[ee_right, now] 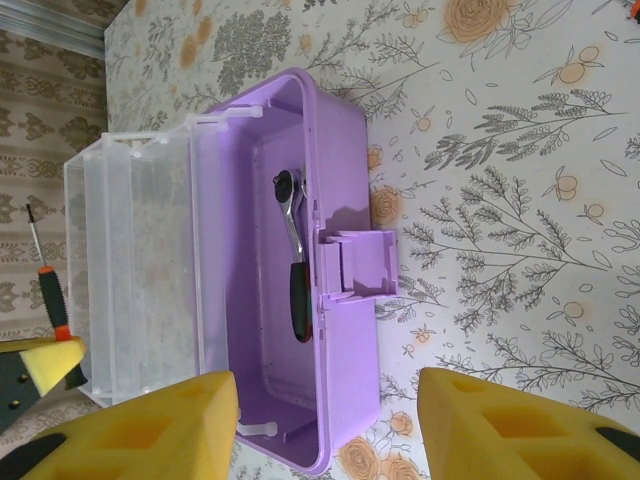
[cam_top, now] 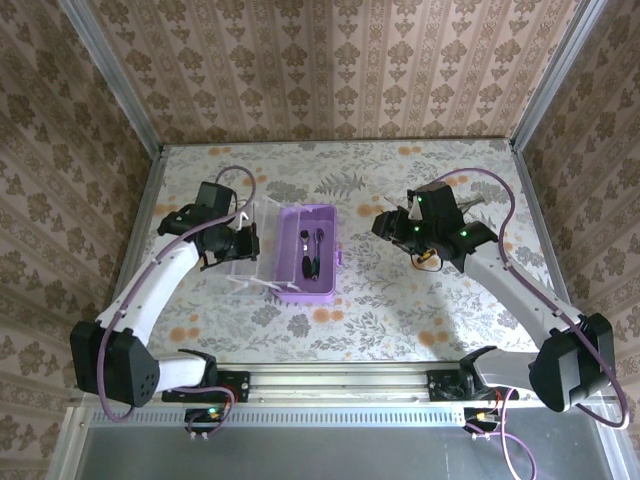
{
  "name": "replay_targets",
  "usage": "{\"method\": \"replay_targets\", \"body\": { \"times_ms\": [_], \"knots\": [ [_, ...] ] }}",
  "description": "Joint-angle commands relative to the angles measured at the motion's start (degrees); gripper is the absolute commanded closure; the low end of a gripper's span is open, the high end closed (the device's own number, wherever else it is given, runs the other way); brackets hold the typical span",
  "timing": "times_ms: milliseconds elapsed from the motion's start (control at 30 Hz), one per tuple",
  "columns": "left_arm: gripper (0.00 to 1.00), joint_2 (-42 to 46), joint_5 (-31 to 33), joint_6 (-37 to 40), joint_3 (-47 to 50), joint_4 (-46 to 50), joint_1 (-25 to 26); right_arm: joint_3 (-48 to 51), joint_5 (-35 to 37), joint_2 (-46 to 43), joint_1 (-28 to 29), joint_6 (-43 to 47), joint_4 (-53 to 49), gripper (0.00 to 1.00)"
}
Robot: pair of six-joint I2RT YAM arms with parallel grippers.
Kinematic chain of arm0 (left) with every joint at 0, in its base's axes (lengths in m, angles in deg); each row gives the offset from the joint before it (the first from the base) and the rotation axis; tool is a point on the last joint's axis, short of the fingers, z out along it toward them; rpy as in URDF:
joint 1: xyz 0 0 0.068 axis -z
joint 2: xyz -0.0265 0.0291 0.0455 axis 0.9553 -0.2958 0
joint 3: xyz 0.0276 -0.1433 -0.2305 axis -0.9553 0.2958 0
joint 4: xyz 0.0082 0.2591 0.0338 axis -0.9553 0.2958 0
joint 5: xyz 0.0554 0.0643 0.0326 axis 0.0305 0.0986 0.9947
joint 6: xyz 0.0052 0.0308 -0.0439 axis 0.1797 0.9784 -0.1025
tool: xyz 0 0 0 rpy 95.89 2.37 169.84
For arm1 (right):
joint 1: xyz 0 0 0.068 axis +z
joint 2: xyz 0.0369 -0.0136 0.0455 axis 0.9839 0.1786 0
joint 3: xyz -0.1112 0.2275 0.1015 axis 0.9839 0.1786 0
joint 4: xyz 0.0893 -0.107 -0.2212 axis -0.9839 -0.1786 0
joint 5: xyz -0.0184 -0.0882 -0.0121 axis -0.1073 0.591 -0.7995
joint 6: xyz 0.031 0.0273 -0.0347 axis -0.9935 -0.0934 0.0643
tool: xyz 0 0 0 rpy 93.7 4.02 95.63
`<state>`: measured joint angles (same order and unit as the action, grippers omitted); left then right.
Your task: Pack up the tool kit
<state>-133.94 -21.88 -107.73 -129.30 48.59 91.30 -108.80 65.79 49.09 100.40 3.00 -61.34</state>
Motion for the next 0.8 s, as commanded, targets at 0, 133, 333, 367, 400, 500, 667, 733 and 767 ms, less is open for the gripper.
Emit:
{"method": "replay_targets", "body": {
  "times_ms": [0,133,333,367,400,500,667,733,767],
  "knots": [
    [1.00,-1.32,0.82,3.31,1.06,1.79,-1.09,0.37,-2.13,0.91,-1.03,1.32,1.16,0.48],
    [1.00,-3.34,2.08,4.54,0.98,2.57,-1.30,1.07,-2.45,0.78,-1.79,1.32,1.51,0.48],
    [1.00,-4.24,2.26,6.24,0.72,3.65,-1.71,3.18,-2.34,-0.51,-2.43,0.86,2.21,0.47],
    [1.00,-4.46,2.20,6.54,0.39,3.99,-1.76,3.45,-2.34,-0.68,-2.62,0.86,2.14,0.47],
    [1.00,-4.56,2.13,6.76,0.29,4.34,-1.73,3.62,-2.33,-0.90,-2.84,0.86,2.09,0.47],
    [0.97,-4.83,2.02,7.10,-0.15,5.05,-1.87,3.91,-2.59,-1.28,-3.27,0.86,1.98,0.47],
    [0.83,-4.43,2.02,7.54,-1.20,6.32,-1.82,3.73,-2.68,-1.77,-4.15,1.18,1.51,0.46],
    [0.78,-4.14,2.23,7.85,-1.87,6.86,-1.80,3.58,-2.81,-1.70,-4.27,1.26,1.45,0.46],
    [0.74,-3.97,2.34,8.06,-2.27,7.24,-1.80,3.56,-2.85,-1.73,-4.34,1.30,1.35,0.46]
  ]
}}
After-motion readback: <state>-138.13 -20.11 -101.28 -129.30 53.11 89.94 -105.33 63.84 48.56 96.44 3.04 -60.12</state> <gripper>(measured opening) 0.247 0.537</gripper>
